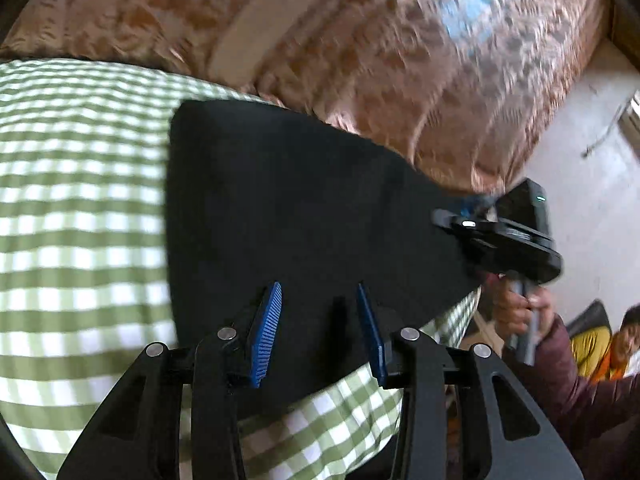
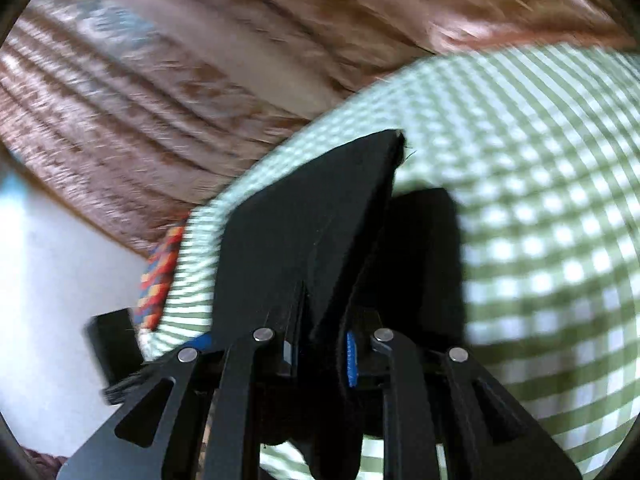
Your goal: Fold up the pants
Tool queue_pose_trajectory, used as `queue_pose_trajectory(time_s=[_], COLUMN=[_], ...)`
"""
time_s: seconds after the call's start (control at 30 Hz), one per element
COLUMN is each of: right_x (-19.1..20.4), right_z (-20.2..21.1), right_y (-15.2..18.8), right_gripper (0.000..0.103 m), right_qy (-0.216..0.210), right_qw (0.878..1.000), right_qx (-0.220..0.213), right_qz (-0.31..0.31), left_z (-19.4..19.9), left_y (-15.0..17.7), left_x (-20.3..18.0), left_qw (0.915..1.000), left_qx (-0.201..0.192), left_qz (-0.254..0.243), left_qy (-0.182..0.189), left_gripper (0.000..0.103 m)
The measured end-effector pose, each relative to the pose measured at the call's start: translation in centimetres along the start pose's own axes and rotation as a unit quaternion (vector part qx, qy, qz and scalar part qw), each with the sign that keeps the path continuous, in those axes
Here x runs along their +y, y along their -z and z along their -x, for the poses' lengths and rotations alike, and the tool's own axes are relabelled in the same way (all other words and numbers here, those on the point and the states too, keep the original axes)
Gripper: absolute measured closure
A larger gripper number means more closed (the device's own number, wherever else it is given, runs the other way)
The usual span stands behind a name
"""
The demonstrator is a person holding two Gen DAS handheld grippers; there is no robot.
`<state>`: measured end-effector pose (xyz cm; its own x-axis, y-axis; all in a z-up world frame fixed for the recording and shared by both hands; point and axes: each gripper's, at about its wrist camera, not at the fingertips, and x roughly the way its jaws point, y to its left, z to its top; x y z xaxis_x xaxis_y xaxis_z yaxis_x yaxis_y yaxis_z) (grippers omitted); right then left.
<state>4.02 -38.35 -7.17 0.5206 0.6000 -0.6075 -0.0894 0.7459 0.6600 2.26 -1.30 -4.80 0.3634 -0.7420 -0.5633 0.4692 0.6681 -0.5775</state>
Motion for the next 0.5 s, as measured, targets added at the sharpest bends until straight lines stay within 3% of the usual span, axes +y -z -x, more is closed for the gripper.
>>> queue_pose_trajectory(time_s=[0.2, 0.33, 0.5], right_x=[-2.4, -2.2, 0.1], right_z=[0.1, 2.7, 7.6], right_y=[0.9, 0.4, 1.5], right_gripper=[0.087, 0.064, 0.064], right_qy=[-0.037, -0.039, -0.063], right_qw=[0.999, 0.997, 0.995], right_qx=[-0.020, -0.046, -0.059], right_qz=[-0.031, -0.049, -0.039], left_z=[-0.7, -0.7, 0.4], left_y=[0.6, 0.5, 0.3], left_x=[-0.2, -0.5, -0.7], left_qw=[0.9999, 0.9999, 0.9998], left_qx=[0.004, 0.000, -0.015], left_qz=[0.010, 0.011, 0.010], left_qy=[0.010, 0.005, 0.008], left_gripper=[0.066, 0.066, 0.066])
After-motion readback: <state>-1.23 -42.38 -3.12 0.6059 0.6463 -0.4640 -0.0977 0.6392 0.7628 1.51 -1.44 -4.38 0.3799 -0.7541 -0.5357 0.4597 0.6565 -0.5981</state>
